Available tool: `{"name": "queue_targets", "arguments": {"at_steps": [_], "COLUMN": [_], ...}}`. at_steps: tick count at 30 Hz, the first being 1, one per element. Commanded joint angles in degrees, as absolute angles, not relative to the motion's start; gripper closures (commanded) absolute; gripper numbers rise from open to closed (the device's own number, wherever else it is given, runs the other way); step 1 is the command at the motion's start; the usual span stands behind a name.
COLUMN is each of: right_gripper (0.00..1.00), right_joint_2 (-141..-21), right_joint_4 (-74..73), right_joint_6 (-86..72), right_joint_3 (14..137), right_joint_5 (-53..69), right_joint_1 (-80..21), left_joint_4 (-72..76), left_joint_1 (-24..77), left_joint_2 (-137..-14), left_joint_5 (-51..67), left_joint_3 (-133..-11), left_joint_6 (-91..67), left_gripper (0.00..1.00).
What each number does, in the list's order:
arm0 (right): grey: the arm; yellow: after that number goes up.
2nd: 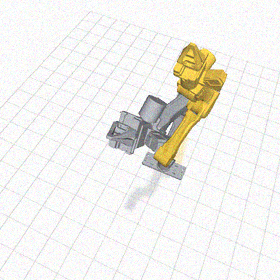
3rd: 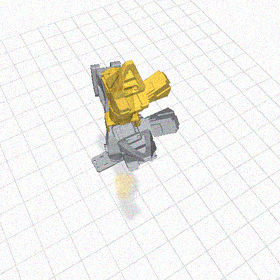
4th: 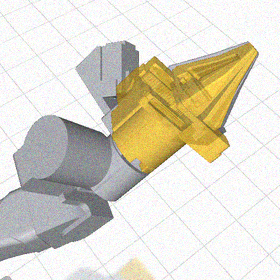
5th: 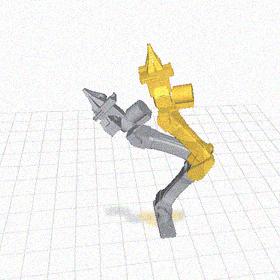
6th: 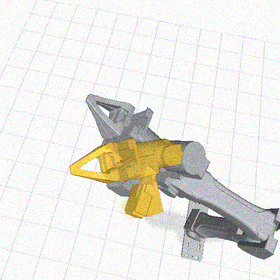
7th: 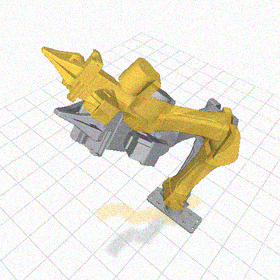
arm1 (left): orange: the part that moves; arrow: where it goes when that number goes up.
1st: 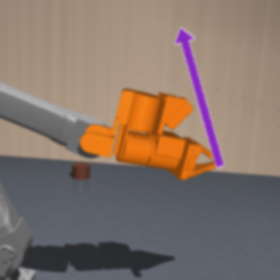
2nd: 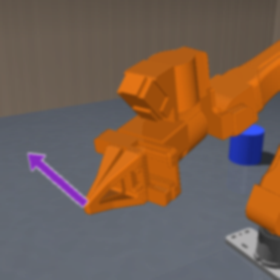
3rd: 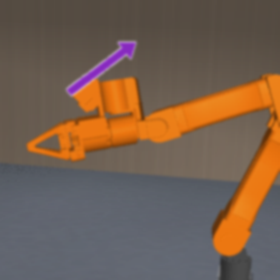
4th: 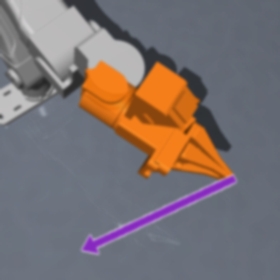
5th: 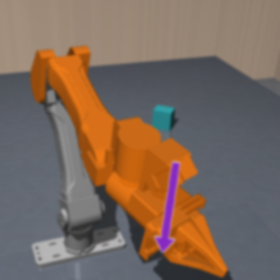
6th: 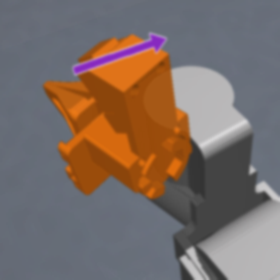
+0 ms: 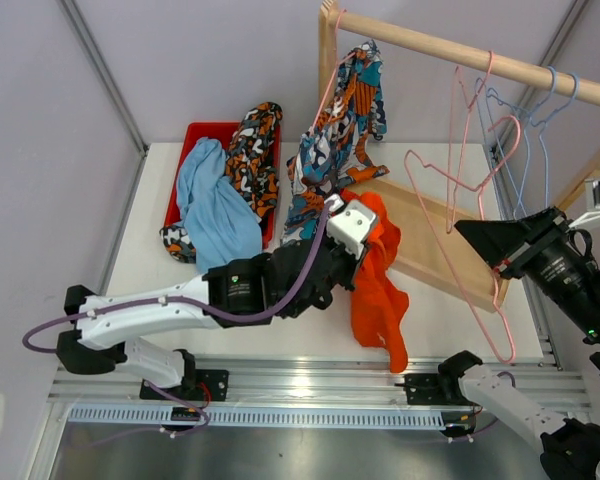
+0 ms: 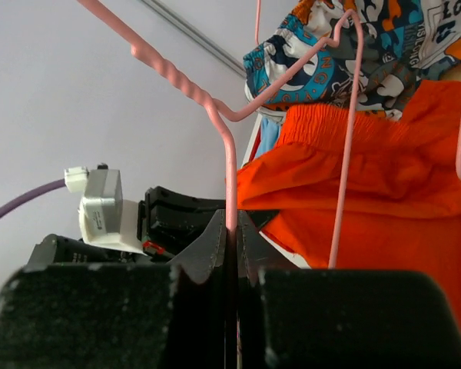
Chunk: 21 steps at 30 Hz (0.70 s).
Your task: Remove the shorts from the hanger
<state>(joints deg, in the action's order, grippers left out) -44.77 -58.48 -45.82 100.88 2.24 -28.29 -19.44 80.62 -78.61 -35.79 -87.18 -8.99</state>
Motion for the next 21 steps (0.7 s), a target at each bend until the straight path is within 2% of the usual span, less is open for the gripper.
{"name": "queue_targets", "arguments": {"at_steps": [1,3,6,7,8,11,17,21], "right_gripper": [1.00,1.00,1.00,1.00,1.00,1.00,1.00,1.00], "right_joint_2": [-49.38,-52.10,-61.39,-63.44,-65.46,-72.21,-81.11,-83.67], "right_joint_4": [-57.66,-56.34,-53.71,-53.35,-52.83,-49.58,-43.33,-41.40], "right_joint_6": [-43.60,-41.23,-34.04,-34.01,-31.23,-27.35,-28.55,-29.97], "right_joint_3": [106.95,109.41,116.51,118.20,119.78,124.01,126.30,124.99], "right_joint_5": [0.80,0.09,-4.11,-4.13,-5.96,-8.43,-2.30,2.81], "right_joint_1": [-28.21,-28.21,-28.13,-28.21,-28.13,-28.04,-20.32,-14.95], "left_joint_4": [-26.35,-32.31,-57.11,-57.22,-67.05,-82.98,-84.11,-84.11], "left_joint_1": [84.45,88.13,93.93,95.43,96.84,101.94,102.05,96.88], "left_joint_2": [-71.75,-69.97,-69.61,-69.78,-70.13,-69.70,-59.34,-53.27], "left_joint_5": [-35.51,-36.38,-43.84,-45.16,-46.22,-48.86,-50.53,-54.22], "left_joint_3": [-83.34,-81.22,-81.47,-81.82,-82.52,-83.76,-78.22,-81.82], "left_joint_6": [-13.86,-18.17,-35.61,-39.51,-43.38,-58.15,-65.21,-58.13], "left_gripper": [1.00,1.00,1.00,1.00,1.00,1.00,1.00,1.00]}}
